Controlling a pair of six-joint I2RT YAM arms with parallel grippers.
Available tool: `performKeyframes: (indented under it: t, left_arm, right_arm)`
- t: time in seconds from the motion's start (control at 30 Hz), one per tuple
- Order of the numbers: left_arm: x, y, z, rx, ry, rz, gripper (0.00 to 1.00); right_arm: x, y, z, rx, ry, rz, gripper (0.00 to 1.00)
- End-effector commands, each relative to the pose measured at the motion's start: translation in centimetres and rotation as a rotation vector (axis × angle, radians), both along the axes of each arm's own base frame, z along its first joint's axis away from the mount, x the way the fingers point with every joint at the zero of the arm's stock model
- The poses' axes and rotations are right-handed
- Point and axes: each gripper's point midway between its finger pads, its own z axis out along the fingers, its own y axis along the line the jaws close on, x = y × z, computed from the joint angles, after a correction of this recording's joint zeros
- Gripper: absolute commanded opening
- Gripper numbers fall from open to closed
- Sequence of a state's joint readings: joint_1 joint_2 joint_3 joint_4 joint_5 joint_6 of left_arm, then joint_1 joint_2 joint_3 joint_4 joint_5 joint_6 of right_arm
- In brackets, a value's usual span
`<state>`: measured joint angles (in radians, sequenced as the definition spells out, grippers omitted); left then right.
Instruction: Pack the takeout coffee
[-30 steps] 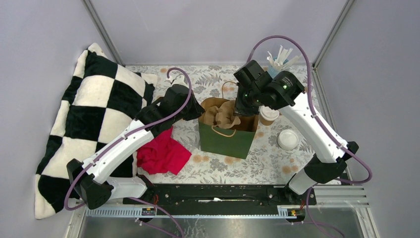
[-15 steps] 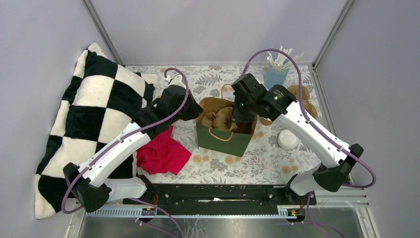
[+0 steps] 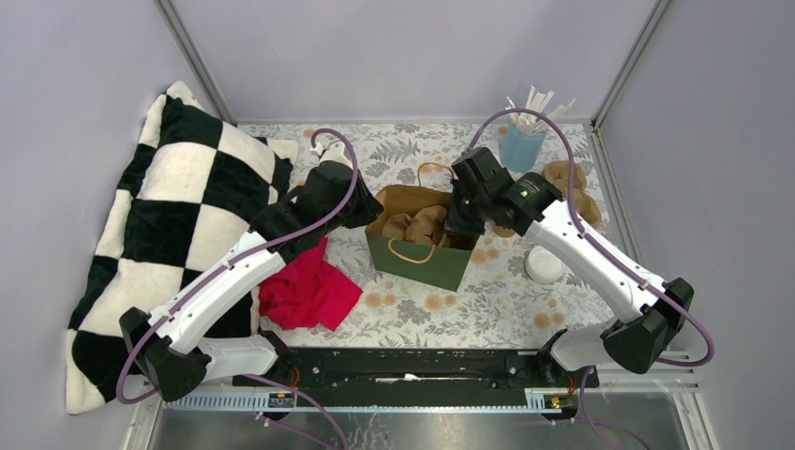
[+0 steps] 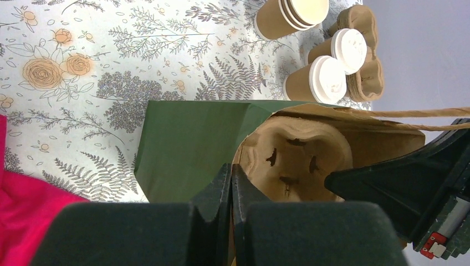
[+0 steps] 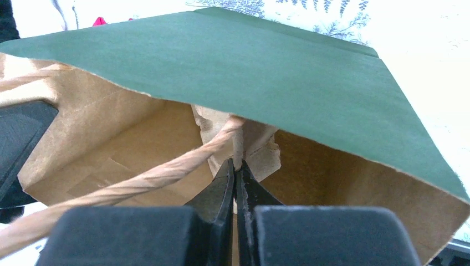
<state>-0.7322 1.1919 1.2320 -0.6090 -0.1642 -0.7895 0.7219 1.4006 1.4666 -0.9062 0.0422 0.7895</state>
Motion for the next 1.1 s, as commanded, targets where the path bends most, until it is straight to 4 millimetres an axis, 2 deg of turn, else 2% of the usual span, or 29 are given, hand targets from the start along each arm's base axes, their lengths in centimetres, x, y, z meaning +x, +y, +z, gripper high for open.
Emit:
performKeyframes:
  t: [0.0,0.1,0.17,0.23,0.3,0.37,0.47,0.53,0.67,0.77,0.83,0.93,1.0,1.07]
  left_arm:
    - [-0.1,0.1,0.6,-0.012,-0.031,0.000,0.04]
    - [0.0,0.0,0.6,-0.010,-0.027,0.001,0.04]
    - [0.0,0.1,0.5,-0.008,-0.026,0.005,0.04]
    - [0.0,0.3,0.5,-0.002,-0.024,0.012,0.04]
    - [0.0,0.5,0.4,0.005,-0.021,0.020,0.04]
    - [0.0,0.7,0.3,0.011,-0.020,0.027,0.04]
    - [0.1,0.7,0.2,0.016,-0.020,0.031,0.04]
    - [0.1,0.8,0.1,0.022,-0.015,0.032,0.04]
    - [0.2,0.6,0.6,0.025,-0.025,0.019,0.04]
    - [0.3,1.0,0.8,0.060,-0.036,0.020,0.04]
    - [0.4,1.6,0.9,0.092,-0.046,0.027,0.04]
    - [0.3,2.5,1.0,0.154,-0.055,0.019,0.04]
    - [0.2,2.5,1.2,0.178,-0.075,-0.019,0.03]
    - [0.4,2.3,1.8,0.190,-0.105,-0.054,0.01]
  right_arm:
    - [1.2,1.0,1.2,0.065,-0.068,0.022,0.03]
    - [1.6,1.1,1.0,0.066,-0.077,0.020,0.03]
    - [1.7,1.0,0.8,0.058,-0.079,0.025,0.09]
    - [1.9,0.1,0.6,0.001,-0.080,0.018,0.24]
    - [1.7,-1.2,1.2,-0.067,-0.079,0.018,0.48]
    - [0.9,-1.8,3.2,-0.067,-0.088,0.030,0.64]
    - [-0.2,-1.9,6.2,-0.028,-0.107,0.070,0.79]
    - [-0.8,-1.9,7.4,-0.020,-0.103,0.101,0.83]
    - [-1.9,-1.2,9.6,0.036,-0.110,0.171,0.86]
    - [-2.3,-1.0,12.8,0.082,-0.175,0.215,0.88]
    - [-1.8,-2.5,14.5,0.028,-0.249,0.199,0.90]
    - [-0.6,-6.2,15.7,-0.136,-0.359,0.134,0.97]
    - [0.2,-8.4,15.5,-0.241,-0.399,0.092,1.00]
    - [0.8,-9.8,14.0,-0.305,-0.379,0.074,1.00]
